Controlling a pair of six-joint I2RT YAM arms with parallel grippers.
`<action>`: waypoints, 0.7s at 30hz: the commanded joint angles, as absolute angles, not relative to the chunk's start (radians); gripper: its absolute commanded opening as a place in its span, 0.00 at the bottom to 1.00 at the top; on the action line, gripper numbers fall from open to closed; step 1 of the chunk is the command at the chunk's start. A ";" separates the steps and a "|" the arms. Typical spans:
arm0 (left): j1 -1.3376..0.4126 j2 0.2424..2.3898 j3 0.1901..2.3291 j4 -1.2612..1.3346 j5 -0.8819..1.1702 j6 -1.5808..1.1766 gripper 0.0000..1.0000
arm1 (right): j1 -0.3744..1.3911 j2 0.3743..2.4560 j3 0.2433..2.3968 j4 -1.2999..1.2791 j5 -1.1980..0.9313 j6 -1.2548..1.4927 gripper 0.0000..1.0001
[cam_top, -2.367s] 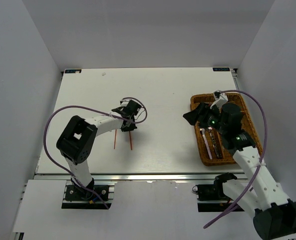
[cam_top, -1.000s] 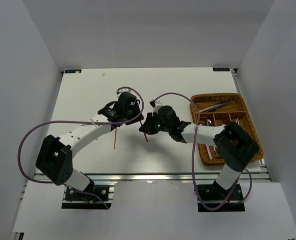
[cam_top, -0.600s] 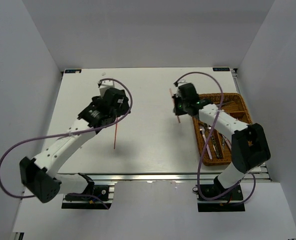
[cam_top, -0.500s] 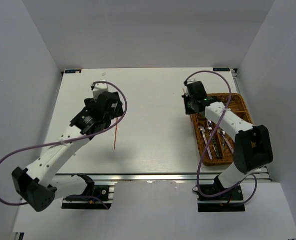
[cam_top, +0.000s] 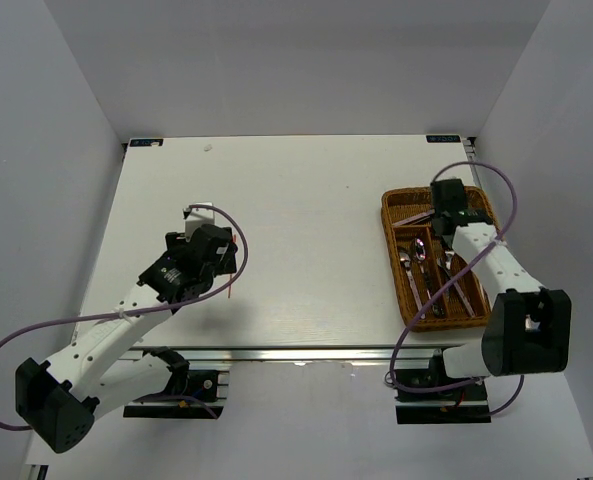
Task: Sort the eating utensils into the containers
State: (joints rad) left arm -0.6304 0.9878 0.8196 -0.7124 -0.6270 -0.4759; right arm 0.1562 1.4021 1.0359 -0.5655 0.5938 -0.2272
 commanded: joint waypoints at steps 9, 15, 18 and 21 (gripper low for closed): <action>-0.641 0.963 0.819 -0.683 -0.649 -0.483 0.98 | -0.049 1.249 0.723 -0.333 0.696 -0.460 0.00; -0.698 0.934 0.808 -0.687 -0.704 -0.505 0.98 | -0.074 1.310 0.729 -0.333 0.758 -0.453 0.04; -0.706 0.936 0.807 -0.687 -0.712 -0.505 0.98 | -0.080 1.307 0.742 -0.330 0.736 -0.453 0.16; -0.713 0.934 0.808 -0.689 -0.716 -0.508 0.98 | -0.083 1.305 0.758 -0.327 0.732 -0.436 0.37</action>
